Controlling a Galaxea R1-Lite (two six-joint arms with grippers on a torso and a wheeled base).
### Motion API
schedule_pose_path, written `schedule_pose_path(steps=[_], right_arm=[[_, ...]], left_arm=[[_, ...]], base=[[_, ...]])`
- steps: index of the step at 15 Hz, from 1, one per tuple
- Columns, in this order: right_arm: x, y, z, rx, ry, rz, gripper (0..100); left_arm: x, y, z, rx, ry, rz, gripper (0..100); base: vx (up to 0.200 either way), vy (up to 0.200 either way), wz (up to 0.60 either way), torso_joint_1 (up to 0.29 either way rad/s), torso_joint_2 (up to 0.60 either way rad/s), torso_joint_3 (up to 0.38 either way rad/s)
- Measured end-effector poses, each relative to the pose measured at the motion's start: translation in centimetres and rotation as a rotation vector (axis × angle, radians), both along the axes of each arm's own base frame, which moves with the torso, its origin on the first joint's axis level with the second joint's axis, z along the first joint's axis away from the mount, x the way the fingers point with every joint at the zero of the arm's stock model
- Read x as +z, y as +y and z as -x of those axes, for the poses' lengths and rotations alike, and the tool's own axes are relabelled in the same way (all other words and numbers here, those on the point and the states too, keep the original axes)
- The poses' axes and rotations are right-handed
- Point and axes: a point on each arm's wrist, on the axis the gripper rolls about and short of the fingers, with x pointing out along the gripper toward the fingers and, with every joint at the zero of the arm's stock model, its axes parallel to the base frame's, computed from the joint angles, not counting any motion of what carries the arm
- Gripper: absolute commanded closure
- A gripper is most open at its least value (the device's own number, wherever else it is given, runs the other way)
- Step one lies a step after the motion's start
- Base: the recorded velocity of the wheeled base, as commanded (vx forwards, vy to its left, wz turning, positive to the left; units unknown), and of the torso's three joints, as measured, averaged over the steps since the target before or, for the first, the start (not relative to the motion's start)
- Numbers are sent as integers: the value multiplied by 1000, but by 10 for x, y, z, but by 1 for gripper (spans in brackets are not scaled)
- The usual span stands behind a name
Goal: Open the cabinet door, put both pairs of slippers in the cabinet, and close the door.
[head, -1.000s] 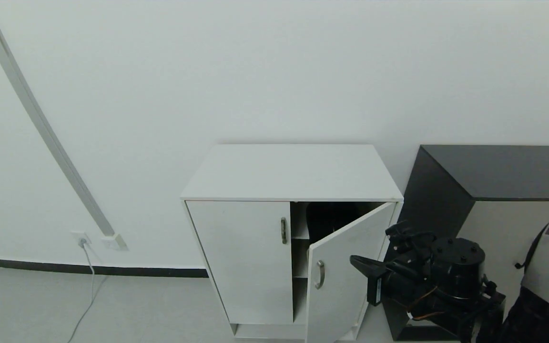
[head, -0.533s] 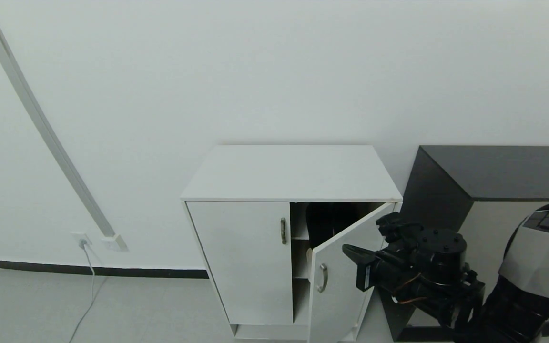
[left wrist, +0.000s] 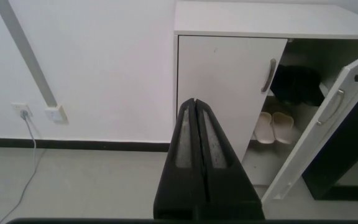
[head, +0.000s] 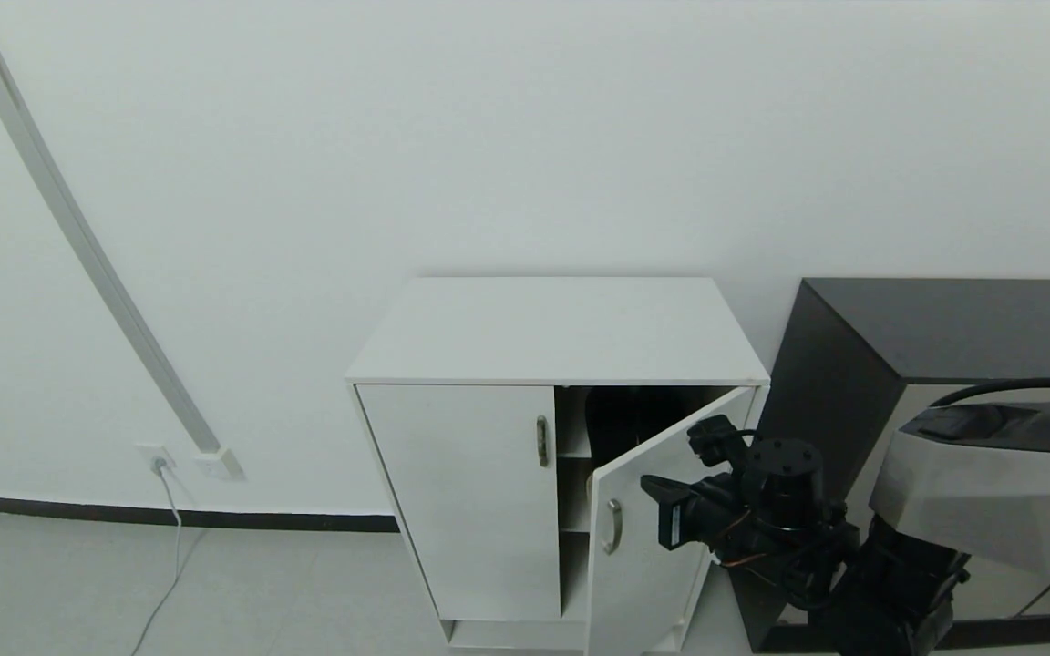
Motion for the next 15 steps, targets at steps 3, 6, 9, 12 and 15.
schedule_pose_path(steps=[3,6,9,12,15], right_arm=[[-3,5,-12,-5,-4,6,100],[-6,9,-21,-8,10,19,100],[-4,12,-29,-14,9,19,100],[0,13,-40,-27,16,22,100],[4,15,-48,-35,7,18,100]], left_arm=[[0,0,0,0,0,1,100],[0,0,0,0,0,1,100],[0,0,0,0,0,1,100],[0,0,0,0,0,1,100],[0,0,0,0,0,0,100]], base=[[0,0,0,0,0,0],[0,0,0,0,0,0],[0,0,0,0,0,0],[0,0,0,0,0,0],[0,0,0,0,0,0]])
